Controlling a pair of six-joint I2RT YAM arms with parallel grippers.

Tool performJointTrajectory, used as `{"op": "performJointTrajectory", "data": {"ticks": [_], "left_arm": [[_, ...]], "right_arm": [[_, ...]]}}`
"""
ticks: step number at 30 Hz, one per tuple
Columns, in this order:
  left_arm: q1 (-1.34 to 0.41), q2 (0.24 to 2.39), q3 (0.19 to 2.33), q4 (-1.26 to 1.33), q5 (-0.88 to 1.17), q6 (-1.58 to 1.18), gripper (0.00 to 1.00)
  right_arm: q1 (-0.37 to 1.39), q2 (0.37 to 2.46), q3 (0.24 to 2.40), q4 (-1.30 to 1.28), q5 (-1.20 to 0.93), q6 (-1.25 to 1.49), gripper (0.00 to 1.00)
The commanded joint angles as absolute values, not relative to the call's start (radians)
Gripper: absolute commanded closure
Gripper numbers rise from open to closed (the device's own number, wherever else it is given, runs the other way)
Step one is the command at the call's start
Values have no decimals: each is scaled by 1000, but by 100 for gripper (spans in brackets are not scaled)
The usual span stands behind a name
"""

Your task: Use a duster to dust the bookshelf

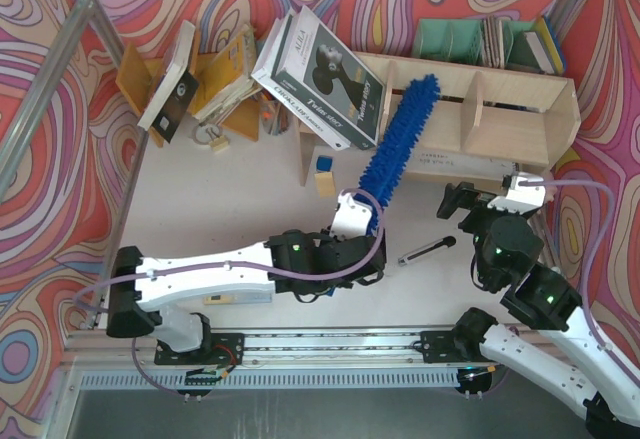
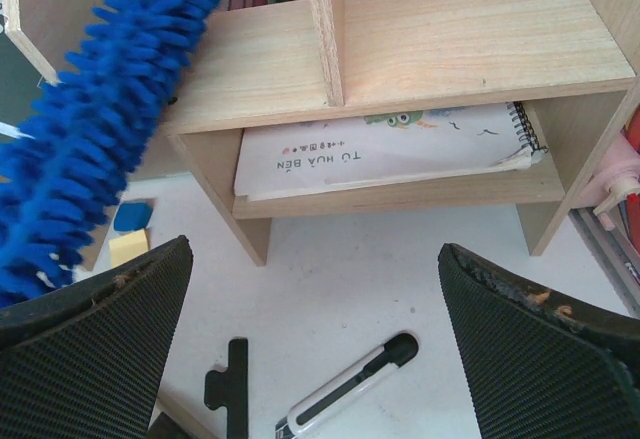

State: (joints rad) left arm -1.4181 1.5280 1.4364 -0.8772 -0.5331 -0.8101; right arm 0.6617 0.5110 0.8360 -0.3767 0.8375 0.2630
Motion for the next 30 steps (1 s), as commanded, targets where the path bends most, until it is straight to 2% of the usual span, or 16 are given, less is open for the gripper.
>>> {"op": "performJointTrajectory", "data": {"ticks": [1,15,24,30], "left_arm": [[-1412,1452,1400,-892,-621,-857,100],[-1427,1666,1571,-861,-482,-748,100],[-1464,1708,1700,-876,-459,-682,100],[-1466,1662,1642,-860,-501,-687,100]], "right_arm": [[666,512,836,-340,856,245,1],[666,494,835,-344,871,244,1],[666,494,835,-341,874,247,1],[666,485,835,-339,880,242,1]]}}
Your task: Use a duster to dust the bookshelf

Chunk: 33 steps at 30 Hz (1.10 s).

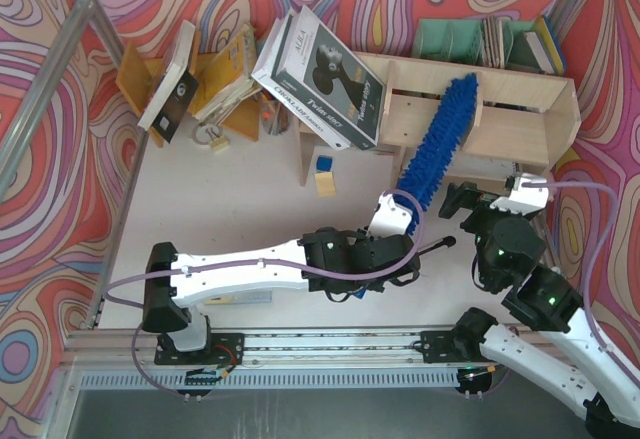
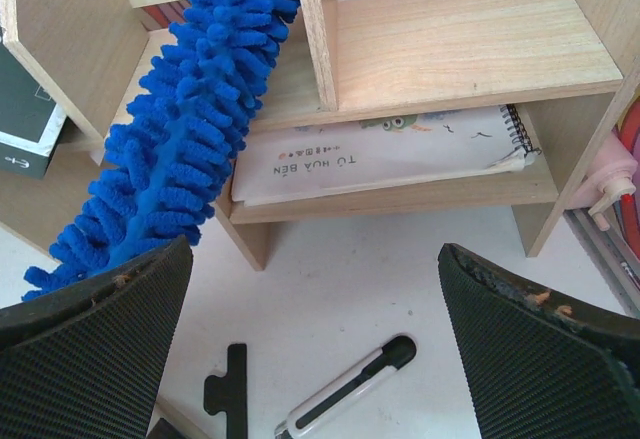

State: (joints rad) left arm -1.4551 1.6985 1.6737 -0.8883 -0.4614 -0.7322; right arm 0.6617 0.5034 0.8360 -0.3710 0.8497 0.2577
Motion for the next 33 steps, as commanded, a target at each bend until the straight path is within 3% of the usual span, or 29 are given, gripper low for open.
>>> {"op": "performJointTrajectory", "data": {"ticks": [1,8,15,26,33], "left_arm": [[-1466,1648,1626,-859,-519,-693,100],[-1465,1522,1509,-764,-577,-694,100],[-1473,1518,1529,-719,-595,-651,100],[-1501,1620,1666,-646,-509,-557,100],[-1497,1754,1778,-729,-475,-468,100]], "right_arm": [[665,483,835,-338,880,241,1],[666,457,873,-340,859,243,1],[666,446,997,-362,851,212,1],[666,428,1067,-340,848,174,1],[665,445,1095,-353,856,174,1]]}}
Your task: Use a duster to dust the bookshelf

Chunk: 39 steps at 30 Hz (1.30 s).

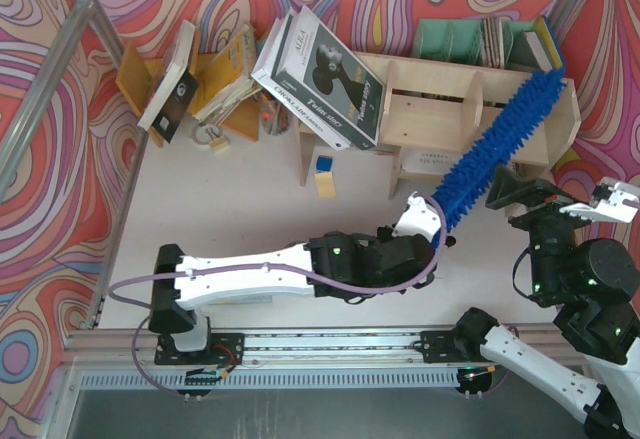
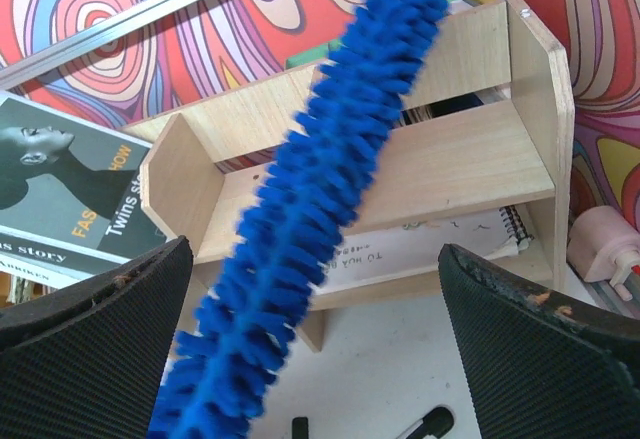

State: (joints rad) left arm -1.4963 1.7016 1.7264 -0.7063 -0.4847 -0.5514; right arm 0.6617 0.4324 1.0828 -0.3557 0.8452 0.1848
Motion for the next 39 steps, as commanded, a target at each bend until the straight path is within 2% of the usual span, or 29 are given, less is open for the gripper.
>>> {"op": "performJointTrajectory", "data": {"ticks": [1,6,18,39], "left_arm": [[-1491,1762,1783,-730,-465,-455,100],[-1454,1778,1760,-668,-374,-449,100],[-1421,1898,1806,-691,-318,-413,100],[-1372,1821,1762,-563,-350,-469,100]], "right_arm": [[666,444,1093,-355,852,179,1],[666,455,1073,-370,849,204,1],[666,460,895,-270,928,122,1],[666,384,829,-225,914,122,2]]}}
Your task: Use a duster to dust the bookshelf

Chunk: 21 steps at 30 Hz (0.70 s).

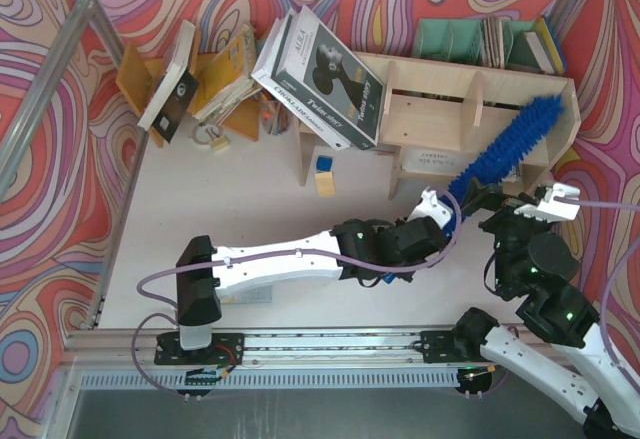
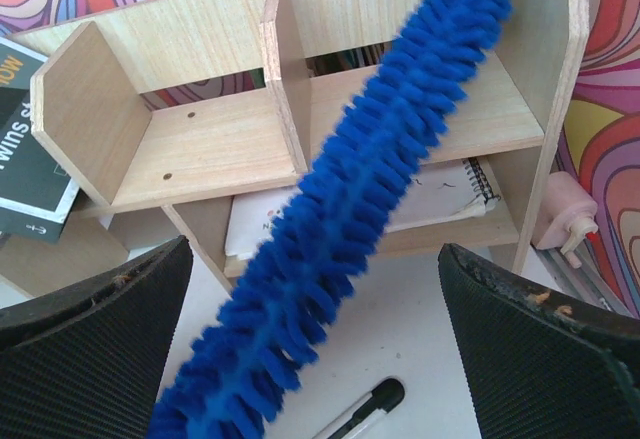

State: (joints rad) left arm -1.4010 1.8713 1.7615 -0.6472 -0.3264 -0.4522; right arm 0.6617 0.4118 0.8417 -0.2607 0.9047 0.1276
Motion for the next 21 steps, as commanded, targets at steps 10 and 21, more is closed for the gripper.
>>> {"op": "performJointTrajectory", "data": {"ticks": [10,21], "left_arm": [[-1358,1901,1846,-589,-279,-464,100],[-1359,1986,1935,-615,-210,-458,100]], "right_arm": [[666,360,820,-222,915,121,1],[666,358,815,-216,914,118,1]]}}
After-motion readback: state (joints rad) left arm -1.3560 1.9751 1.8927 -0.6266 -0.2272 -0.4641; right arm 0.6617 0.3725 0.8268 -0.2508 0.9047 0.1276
